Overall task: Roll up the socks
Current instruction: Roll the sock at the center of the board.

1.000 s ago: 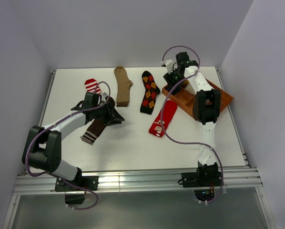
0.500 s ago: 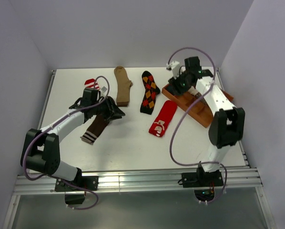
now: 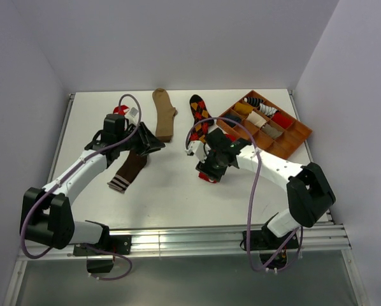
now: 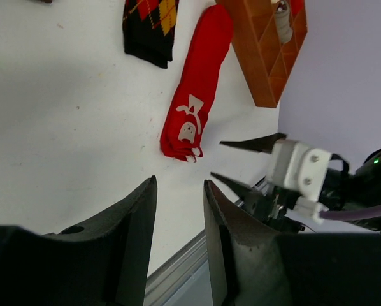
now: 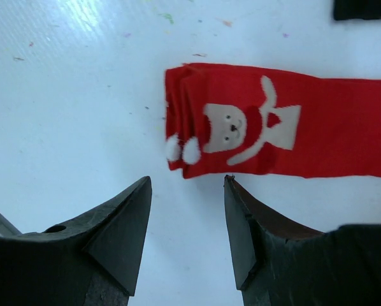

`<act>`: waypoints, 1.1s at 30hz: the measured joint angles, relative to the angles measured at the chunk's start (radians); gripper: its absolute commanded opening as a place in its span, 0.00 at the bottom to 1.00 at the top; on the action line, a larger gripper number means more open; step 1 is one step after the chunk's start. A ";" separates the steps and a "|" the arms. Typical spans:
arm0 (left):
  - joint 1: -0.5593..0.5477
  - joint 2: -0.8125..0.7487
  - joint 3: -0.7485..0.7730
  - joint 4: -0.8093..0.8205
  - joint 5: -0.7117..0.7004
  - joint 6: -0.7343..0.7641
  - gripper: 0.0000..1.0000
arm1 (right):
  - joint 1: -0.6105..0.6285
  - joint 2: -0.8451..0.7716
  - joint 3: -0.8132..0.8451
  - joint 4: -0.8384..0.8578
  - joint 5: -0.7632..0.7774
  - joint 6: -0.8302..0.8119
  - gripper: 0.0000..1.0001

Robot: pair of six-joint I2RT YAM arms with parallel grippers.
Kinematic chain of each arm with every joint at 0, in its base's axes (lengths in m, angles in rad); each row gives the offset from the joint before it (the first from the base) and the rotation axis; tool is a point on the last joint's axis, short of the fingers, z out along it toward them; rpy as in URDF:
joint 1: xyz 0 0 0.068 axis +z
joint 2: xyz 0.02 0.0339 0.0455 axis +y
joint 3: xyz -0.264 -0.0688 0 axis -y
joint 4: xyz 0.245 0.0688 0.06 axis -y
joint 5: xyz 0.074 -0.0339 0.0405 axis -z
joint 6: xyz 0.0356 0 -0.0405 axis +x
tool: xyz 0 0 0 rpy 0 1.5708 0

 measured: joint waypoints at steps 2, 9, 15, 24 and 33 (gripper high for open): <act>0.000 -0.013 0.000 0.007 -0.001 0.000 0.42 | 0.030 0.000 -0.015 0.010 0.015 0.021 0.57; 0.000 -0.059 -0.018 0.037 -0.002 -0.002 0.42 | 0.109 0.062 -0.025 0.058 0.094 0.064 0.57; 0.000 -0.066 -0.044 0.065 -0.001 -0.002 0.42 | 0.124 0.134 -0.025 0.082 0.154 0.078 0.59; 0.000 -0.066 -0.049 0.076 -0.001 -0.002 0.42 | 0.124 0.140 -0.025 0.115 0.216 0.085 0.59; 0.000 -0.065 -0.049 0.078 0.000 -0.002 0.42 | 0.140 0.140 -0.031 0.113 0.216 0.089 0.57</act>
